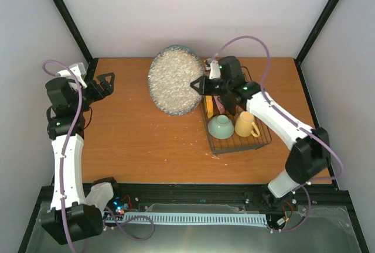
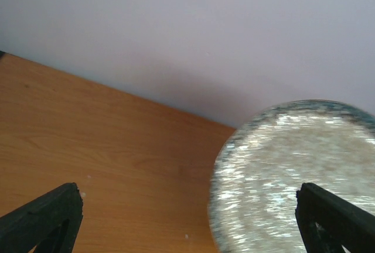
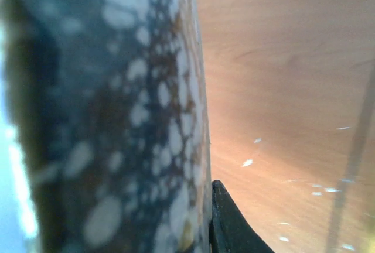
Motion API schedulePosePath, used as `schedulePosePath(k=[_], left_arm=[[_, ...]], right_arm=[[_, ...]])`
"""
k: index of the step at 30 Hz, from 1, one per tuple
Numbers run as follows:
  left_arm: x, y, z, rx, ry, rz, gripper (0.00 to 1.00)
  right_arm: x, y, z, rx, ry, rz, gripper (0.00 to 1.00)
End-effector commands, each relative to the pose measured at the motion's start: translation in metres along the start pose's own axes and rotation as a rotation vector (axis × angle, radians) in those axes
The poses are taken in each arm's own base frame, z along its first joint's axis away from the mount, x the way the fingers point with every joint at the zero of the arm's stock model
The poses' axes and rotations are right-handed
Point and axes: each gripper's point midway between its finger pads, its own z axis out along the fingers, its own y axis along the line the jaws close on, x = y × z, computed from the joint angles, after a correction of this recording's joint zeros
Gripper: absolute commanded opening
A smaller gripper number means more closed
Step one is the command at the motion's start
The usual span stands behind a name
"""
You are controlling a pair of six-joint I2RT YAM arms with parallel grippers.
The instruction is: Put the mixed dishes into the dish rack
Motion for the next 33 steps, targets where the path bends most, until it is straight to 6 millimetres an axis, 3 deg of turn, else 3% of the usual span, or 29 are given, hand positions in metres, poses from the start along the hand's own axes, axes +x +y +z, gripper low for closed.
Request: schedulePosePath(k=[1, 5, 9, 14, 19, 23, 28, 33], left_arm=[[0.001, 0.026, 0.001, -0.134, -0.027, 0.058, 1.0], [0.012, 0.034, 0.009, -0.136, 0.005, 0.041, 1.0], [0.018, 0.039, 0.014, -0.133, 0.015, 0.031, 1.0], [0.021, 0.043, 0.017, -0.141, 0.024, 0.035, 1.0], [0.022, 0.045, 0.018, -0.145, 0.027, 0.038, 1.0], [0.023, 0.048, 0.019, -0.153, 0.029, 0.044, 1.0], [0.025, 0.05, 0.021, -0.156, 0.038, 0.045, 1.0], [0.026, 0.051, 0.021, -0.162, 0.035, 0.05, 1.0]], right_arm=[[-0.108, 0.07, -0.122, 0.061, -0.472, -0.283, 0.03], [-0.124, 0.045, -0.169, 0.204, -0.577, -0.256, 0.03], [-0.126, 0.013, -0.202, 0.442, -0.637, -0.264, 0.03], [-0.12, -0.028, -0.227, 0.726, -0.645, -0.287, 0.03], [-0.113, -0.054, -0.24, 0.888, -0.656, -0.287, 0.03], [-0.112, -0.06, -0.247, 0.906, -0.69, -0.268, 0.03], [-0.118, -0.053, -0.264, 0.777, -0.781, -0.202, 0.03], [-0.121, -0.06, -0.274, 0.869, -0.752, -0.235, 0.03]])
